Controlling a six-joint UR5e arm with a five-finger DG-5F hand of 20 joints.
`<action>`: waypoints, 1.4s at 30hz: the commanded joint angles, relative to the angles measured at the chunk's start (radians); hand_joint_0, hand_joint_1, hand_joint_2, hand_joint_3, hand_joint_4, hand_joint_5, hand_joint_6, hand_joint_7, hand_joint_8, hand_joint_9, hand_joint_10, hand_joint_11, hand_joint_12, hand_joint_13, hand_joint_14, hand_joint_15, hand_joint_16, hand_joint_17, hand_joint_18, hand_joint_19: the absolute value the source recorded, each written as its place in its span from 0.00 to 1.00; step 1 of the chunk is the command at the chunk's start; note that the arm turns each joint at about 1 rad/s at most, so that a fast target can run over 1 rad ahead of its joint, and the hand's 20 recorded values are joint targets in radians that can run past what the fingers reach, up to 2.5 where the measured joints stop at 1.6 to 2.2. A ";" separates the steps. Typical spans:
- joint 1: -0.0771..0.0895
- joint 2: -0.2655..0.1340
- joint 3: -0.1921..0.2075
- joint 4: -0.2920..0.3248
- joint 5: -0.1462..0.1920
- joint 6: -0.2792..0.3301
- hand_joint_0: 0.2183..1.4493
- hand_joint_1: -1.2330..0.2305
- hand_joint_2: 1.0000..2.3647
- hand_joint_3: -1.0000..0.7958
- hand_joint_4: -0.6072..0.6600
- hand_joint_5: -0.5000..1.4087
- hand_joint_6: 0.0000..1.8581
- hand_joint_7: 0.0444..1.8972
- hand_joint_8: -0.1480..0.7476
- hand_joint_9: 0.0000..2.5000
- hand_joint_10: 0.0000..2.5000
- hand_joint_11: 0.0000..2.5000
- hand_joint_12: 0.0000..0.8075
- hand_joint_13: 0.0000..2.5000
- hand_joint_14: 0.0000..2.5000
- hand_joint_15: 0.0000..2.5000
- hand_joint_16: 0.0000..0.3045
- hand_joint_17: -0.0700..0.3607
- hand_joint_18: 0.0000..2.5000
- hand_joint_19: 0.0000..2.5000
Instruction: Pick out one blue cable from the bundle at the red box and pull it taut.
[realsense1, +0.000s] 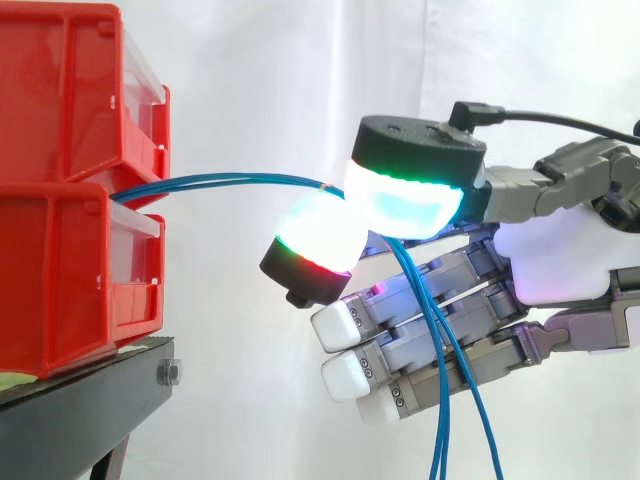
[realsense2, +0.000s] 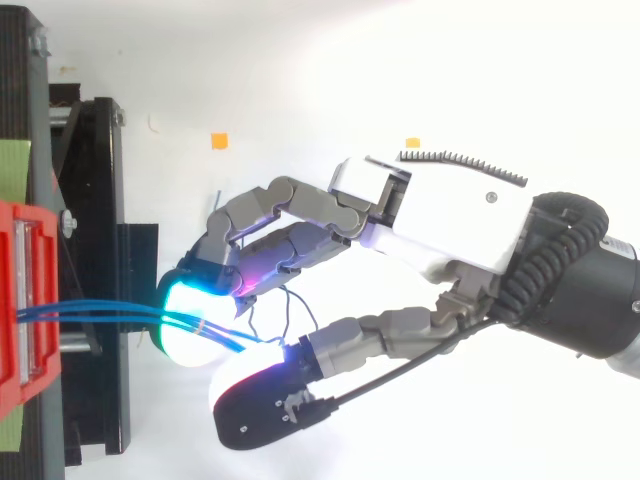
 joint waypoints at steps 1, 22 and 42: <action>0.000 0.000 -0.001 0.000 0.000 0.005 0.31 0.31 0.00 0.28 0.61 0.17 0.50 0.41 0.49 0.37 0.00 0.20 0.30 0.33 0.00 0.10 0.07 0.28 0.23 0.13; -0.002 0.001 0.000 0.000 -0.002 0.008 0.44 0.22 0.01 0.36 0.44 0.18 0.50 0.53 0.50 0.38 0.00 0.20 0.29 0.33 0.00 0.10 0.07 0.27 0.22 0.13; -0.002 0.000 -0.001 0.000 0.000 0.008 0.27 0.42 0.00 0.28 0.59 0.18 0.49 0.46 0.50 0.39 0.00 0.20 0.30 0.33 0.00 0.11 0.07 0.28 0.23 0.14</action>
